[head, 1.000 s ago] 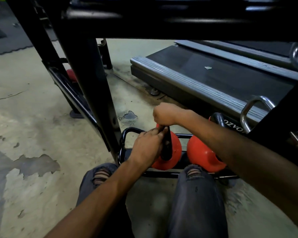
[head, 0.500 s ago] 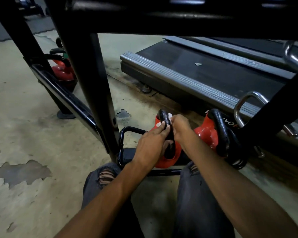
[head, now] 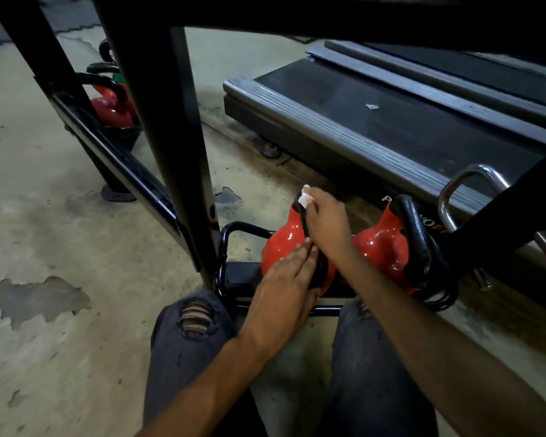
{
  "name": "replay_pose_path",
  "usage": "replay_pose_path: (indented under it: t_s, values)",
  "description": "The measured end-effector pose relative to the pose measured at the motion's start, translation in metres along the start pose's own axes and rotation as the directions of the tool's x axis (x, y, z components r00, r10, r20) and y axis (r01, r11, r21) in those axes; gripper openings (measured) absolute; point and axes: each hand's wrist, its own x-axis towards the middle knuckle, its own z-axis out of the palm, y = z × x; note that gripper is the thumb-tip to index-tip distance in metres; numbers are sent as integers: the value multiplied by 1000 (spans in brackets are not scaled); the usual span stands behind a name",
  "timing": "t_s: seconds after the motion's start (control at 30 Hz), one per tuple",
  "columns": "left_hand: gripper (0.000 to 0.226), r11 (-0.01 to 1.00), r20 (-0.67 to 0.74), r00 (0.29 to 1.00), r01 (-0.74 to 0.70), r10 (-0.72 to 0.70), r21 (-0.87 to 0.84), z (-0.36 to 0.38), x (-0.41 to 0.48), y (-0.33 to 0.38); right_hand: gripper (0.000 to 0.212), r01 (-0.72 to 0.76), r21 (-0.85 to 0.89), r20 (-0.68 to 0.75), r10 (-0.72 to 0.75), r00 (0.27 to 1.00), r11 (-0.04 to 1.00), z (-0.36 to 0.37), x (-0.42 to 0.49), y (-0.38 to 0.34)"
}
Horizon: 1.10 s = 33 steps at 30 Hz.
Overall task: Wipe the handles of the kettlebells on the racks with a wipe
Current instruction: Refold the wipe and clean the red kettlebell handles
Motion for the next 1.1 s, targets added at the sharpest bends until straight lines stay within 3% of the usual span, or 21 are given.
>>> replay_pose_path:
  t_s: [0.07,0.13,0.17,0.23,0.3,0.33,0.37,0.43,0.47,0.53,0.6,0.63,0.67,0.7,0.83,0.93,0.97,1.03,1.1]
  values:
    - [70,1000,-13,1000,-11,11,21,4,-7,2,30,142,-115,198,-118,973,983,-6,28,-1]
    - [69,1000,-15,1000,-18,18,20,4,-10,4,30,349,-247,402,-232,886,904,-19,42,-2]
    - [69,1000,-13,1000,-21,21,12,5,-12,4,30,484,-317,520,-277,808,815,-29,40,-5]
    - [70,1000,1,1000,-26,26,-9,5,-17,5,36,769,-341,744,-345,572,540,-44,29,-12]
    - [73,999,13,999,-36,36,-8,7,-22,7,50,918,-300,881,-295,371,258,-50,27,-22]
    - [76,999,15,999,-39,39,-7,8,-24,8,55,937,-303,901,-268,341,175,-47,33,-24]
    - [77,999,21,999,-40,40,-8,8,-26,9,57,929,-336,898,-246,366,154,-44,43,-30]
    - [75,999,29,999,-30,30,-18,6,-29,11,58,896,-380,892,-165,421,231,-36,61,-41]
    - [73,999,30,999,-28,29,-26,6,-31,11,60,896,-356,902,-154,403,264,-33,65,-45]
    - [65,998,20,999,-25,27,-58,5,-37,7,63,956,-250,939,-202,278,153,-32,48,-43]
    - [54,990,-27,1000,12,-16,-142,3,-45,-2,53,982,-187,955,-233,183,8,-38,0,-32]
    - [48,981,-61,997,35,-47,-188,0,-48,-7,46,985,-166,944,-282,170,38,-46,-17,-25]
    - [45,973,-97,992,57,-80,-225,-3,-50,-12,41,984,-155,917,-357,177,90,-53,-22,-18]
    - [42,965,-127,986,77,-112,-252,-7,-49,-18,39,970,-184,887,-399,233,159,-60,-17,-14]
    - [37,941,-166,971,113,-173,-320,-24,-18,-39,49,812,-395,677,-462,573,429,-51,-3,-3]
    - [40,946,-138,979,102,-151,-307,-32,18,-52,46,755,-451,543,-525,655,476,-32,-60,15]
    - [41,947,-116,984,96,-137,-306,-35,30,-55,46,716,-426,474,-538,697,553,-28,-80,20]
    - [43,949,-82,989,91,-121,-300,-42,54,-59,50,495,-325,246,-434,867,806,-22,-99,15]
    - [45,958,-46,993,91,-108,-272,-52,78,-59,46,77,-96,52,-72,996,992,-7,-86,1]
